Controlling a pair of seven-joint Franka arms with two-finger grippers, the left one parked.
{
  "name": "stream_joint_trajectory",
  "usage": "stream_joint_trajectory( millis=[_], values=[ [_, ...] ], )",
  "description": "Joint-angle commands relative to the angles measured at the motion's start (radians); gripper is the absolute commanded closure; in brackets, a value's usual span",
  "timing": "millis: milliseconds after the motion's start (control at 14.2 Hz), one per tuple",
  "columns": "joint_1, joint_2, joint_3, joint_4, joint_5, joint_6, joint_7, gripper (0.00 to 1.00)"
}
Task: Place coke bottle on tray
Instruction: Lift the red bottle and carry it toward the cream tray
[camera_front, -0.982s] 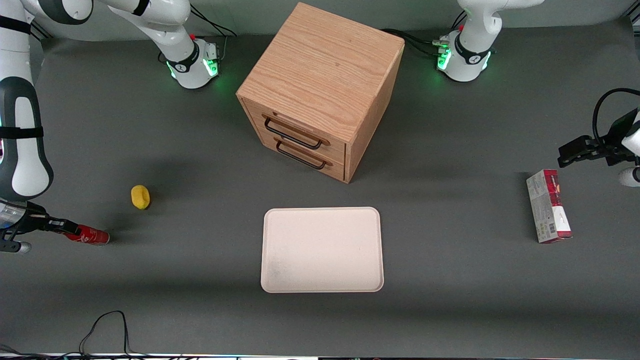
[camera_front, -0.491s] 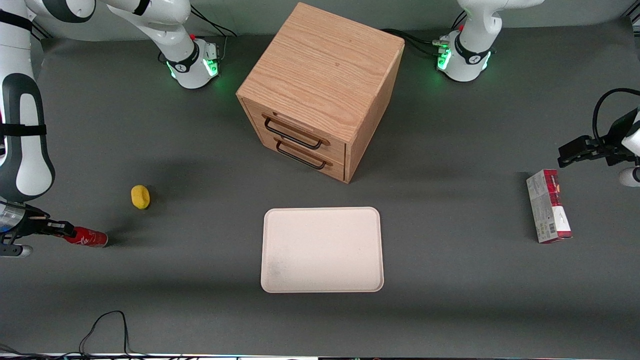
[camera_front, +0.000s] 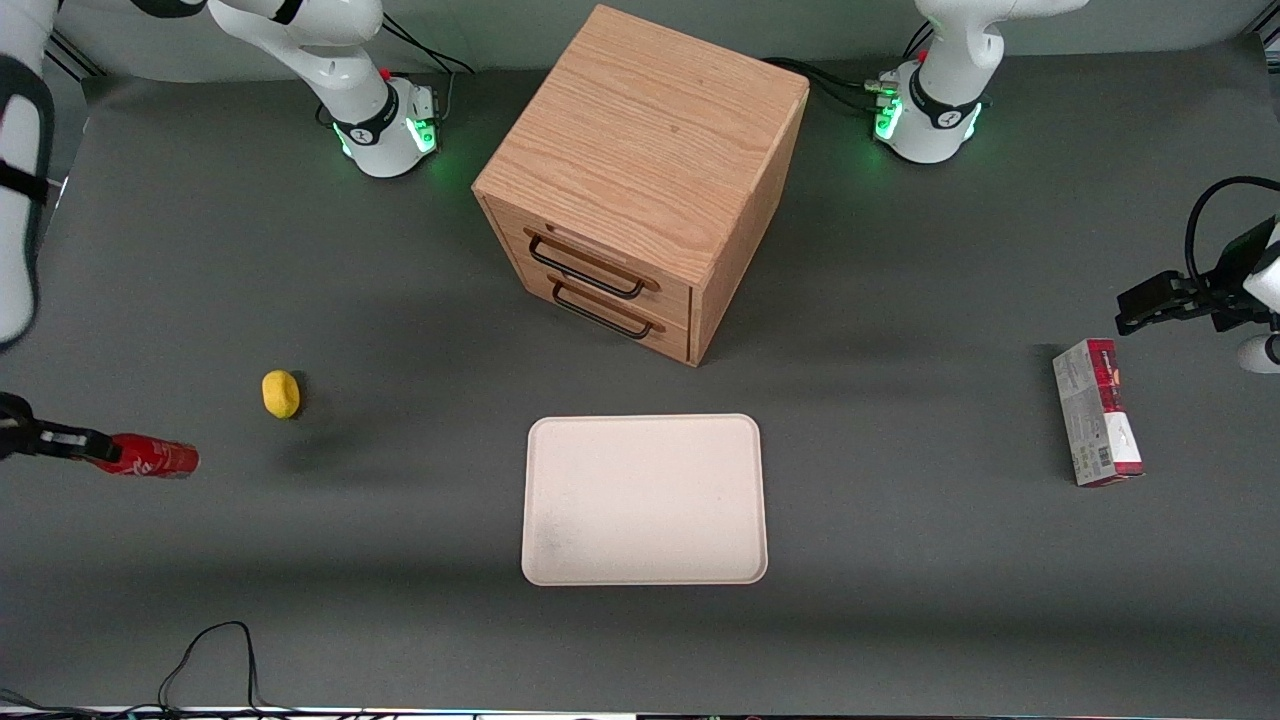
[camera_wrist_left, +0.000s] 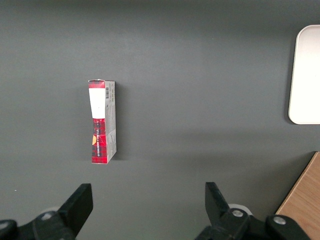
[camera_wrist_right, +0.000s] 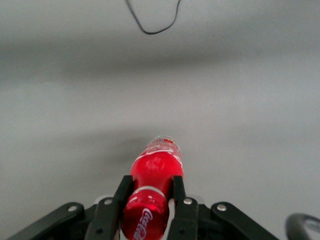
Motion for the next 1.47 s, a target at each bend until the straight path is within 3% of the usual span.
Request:
stream_joint_trajectory(
  millis=[0,281,491,632,1053,1263,1404],
  values=[
    [0.050,-0.016,0.015,0.146,-0.045,-0.152,0.064,1.00],
    [0.049,-0.022,0.196,0.231,-0.051,-0.226,0.294,1.00],
    [0.050,-0.010,0.426,0.217,-0.112,-0.149,0.572,1.00],
    [0.059,-0.005,0.505,0.174,-0.119,-0.065,0.676,1.00],
    [0.131,0.021,0.517,0.042,-0.125,0.137,0.741,1.00],
    [0.196,0.122,0.517,-0.007,-0.253,0.312,0.848,1.00],
    [0.231,0.176,0.508,0.008,-0.267,0.365,0.856,1.00]
  ],
)
